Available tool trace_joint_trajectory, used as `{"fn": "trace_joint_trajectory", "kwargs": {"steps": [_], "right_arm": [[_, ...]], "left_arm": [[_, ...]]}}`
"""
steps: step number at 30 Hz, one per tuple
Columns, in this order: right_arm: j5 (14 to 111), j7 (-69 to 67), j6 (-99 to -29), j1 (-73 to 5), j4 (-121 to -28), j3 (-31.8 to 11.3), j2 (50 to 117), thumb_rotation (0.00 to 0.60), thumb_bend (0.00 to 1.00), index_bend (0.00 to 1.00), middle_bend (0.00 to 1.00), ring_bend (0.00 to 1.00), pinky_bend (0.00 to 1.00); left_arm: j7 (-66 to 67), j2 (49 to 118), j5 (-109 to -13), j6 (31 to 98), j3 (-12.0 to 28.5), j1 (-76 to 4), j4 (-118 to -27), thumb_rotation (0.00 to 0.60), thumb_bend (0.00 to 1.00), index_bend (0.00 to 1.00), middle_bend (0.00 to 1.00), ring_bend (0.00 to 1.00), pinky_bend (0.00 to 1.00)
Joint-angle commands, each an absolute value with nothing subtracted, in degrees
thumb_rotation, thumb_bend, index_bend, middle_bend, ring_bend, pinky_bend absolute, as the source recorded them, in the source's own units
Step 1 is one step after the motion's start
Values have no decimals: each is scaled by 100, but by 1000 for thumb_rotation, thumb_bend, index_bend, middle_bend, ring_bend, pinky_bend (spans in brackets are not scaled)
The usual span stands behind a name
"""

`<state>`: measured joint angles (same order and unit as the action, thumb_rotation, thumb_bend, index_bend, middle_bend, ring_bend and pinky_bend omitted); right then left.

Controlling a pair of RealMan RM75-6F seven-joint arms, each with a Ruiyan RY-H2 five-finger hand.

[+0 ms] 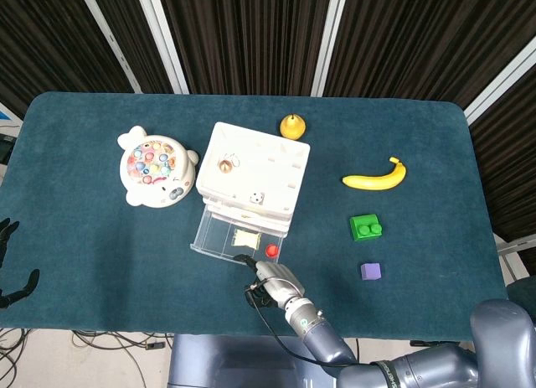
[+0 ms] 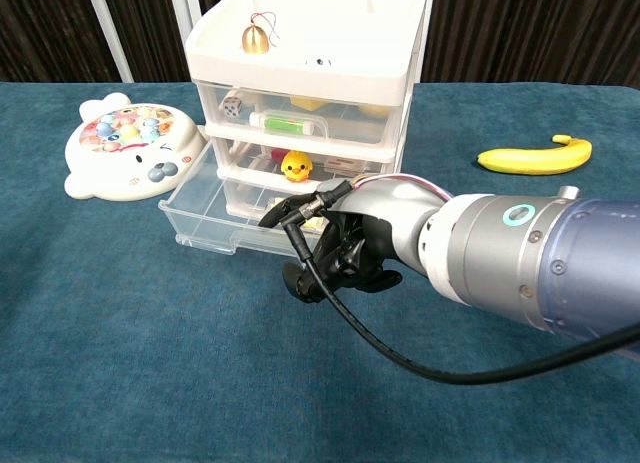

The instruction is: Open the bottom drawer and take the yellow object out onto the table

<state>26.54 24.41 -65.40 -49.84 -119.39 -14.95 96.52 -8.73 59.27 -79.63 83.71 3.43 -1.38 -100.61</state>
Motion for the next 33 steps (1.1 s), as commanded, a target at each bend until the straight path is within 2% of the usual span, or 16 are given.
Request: {"fn": "trace_joint_trajectory", "kwargs": {"steps": [1,21,33], "right_arm": [[2655,2435,-6557,-4991,-11962,-1481,9653,600,651,173,978,1000,1000],[2684,2415,-6631,-5040,-12051,-1408,9617,600,648,172,978,1000,1000],[3046,2146,-6716,-4856,-12323,-1371,9475,600,496,173,1000,1000,1000]], "left_arm": [[-872,5927,-7958,8368,343,-138,-10061,600,370,27,0,0,0],[-863,5928,-7949,8364,345,-138,-10064,600,370,27,0,0,0],[-869,5926,-7950,8367,347,-137,-10070,600,370,27,0,0,0]]}}
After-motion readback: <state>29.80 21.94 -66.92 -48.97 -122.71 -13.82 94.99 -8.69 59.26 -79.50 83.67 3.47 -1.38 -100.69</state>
